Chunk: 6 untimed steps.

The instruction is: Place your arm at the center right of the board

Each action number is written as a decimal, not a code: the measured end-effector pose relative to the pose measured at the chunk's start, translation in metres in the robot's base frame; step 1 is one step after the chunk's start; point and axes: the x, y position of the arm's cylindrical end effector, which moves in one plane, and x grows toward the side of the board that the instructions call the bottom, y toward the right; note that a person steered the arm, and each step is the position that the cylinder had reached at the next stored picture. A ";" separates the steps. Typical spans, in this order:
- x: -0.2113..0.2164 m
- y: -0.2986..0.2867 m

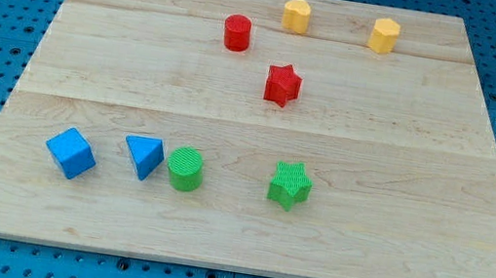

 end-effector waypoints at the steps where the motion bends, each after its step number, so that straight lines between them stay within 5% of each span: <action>1: 0.024 -0.026; 6: 0.170 -0.141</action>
